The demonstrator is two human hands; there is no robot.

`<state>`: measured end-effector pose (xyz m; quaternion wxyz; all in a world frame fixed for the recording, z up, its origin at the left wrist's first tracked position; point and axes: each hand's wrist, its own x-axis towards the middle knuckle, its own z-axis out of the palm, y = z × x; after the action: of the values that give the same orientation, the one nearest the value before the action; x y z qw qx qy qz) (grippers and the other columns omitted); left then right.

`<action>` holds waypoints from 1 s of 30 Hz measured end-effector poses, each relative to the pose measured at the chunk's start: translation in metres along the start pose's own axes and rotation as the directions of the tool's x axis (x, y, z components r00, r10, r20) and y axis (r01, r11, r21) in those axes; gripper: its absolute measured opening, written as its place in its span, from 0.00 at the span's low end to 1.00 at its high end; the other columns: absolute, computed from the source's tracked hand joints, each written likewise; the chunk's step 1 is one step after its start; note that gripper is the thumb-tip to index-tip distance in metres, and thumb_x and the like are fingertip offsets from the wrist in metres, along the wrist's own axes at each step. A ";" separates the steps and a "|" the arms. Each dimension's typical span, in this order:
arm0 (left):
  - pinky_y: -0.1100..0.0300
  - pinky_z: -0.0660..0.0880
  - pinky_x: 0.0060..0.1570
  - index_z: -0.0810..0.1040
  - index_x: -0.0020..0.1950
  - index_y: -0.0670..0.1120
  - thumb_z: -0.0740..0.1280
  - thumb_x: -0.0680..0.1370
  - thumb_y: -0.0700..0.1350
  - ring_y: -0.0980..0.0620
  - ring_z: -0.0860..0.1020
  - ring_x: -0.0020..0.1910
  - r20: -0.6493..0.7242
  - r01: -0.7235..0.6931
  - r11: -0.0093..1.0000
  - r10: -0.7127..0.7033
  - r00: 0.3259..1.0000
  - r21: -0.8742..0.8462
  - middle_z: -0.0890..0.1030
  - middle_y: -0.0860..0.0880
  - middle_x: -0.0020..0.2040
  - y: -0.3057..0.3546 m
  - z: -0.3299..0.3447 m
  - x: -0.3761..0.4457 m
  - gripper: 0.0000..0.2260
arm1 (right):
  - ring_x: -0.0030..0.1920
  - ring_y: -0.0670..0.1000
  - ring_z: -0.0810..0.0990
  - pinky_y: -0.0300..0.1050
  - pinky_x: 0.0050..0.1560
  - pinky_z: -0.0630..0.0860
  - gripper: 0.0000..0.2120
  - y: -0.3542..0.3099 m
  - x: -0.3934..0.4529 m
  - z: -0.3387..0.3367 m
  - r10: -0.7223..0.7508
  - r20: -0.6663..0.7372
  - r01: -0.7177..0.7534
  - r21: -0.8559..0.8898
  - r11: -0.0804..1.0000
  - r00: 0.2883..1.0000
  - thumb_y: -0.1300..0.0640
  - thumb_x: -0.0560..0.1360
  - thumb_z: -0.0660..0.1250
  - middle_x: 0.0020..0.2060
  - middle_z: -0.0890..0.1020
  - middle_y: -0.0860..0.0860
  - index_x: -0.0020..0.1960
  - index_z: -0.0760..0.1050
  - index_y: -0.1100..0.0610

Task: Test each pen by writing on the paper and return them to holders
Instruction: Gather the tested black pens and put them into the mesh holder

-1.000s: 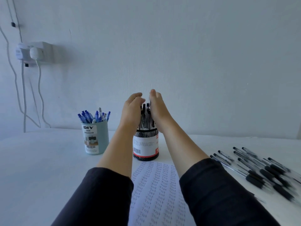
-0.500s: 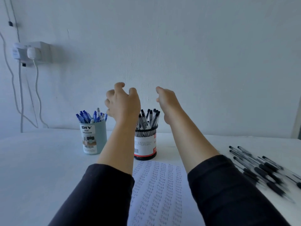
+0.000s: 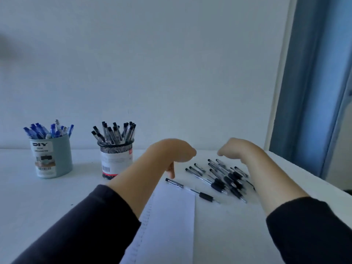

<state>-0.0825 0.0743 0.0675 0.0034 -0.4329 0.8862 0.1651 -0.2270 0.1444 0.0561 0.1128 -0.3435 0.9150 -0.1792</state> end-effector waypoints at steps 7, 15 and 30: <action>0.54 0.72 0.51 0.66 0.68 0.41 0.49 0.80 0.61 0.42 0.78 0.56 -0.136 -0.079 0.986 0.099 0.986 0.146 0.76 0.42 0.61 0.014 0.064 0.021 0.27 | 0.59 0.61 0.74 0.52 0.62 0.72 0.24 0.050 0.044 0.039 0.119 -0.021 -0.117 0.085 0.990 0.993 0.42 0.63 0.67 0.59 0.76 0.58 0.53 0.73 0.56; 0.55 0.68 0.42 0.64 0.65 0.45 0.52 0.78 0.65 0.43 0.76 0.53 -0.221 -0.067 0.984 0.103 0.970 0.166 0.77 0.44 0.55 0.014 0.079 0.031 0.27 | 0.55 0.58 0.76 0.45 0.51 0.73 0.23 0.034 0.017 0.028 -0.042 0.025 0.040 0.063 0.997 0.999 0.52 0.74 0.69 0.58 0.76 0.59 0.63 0.71 0.63; 0.59 0.70 0.50 0.66 0.66 0.48 0.59 0.72 0.69 0.47 0.73 0.50 0.002 0.041 0.997 -0.042 0.999 0.071 0.74 0.48 0.54 0.056 0.066 0.027 0.32 | 0.50 0.58 0.77 0.47 0.49 0.75 0.15 0.043 0.024 0.025 -0.023 0.076 0.029 -0.089 0.996 0.997 0.57 0.71 0.69 0.48 0.74 0.57 0.52 0.68 0.60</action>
<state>-0.1511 0.1054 0.0169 0.0237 -0.4506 0.8823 0.1339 -0.2619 0.1516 0.0135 0.1289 -0.3666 0.9127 -0.1261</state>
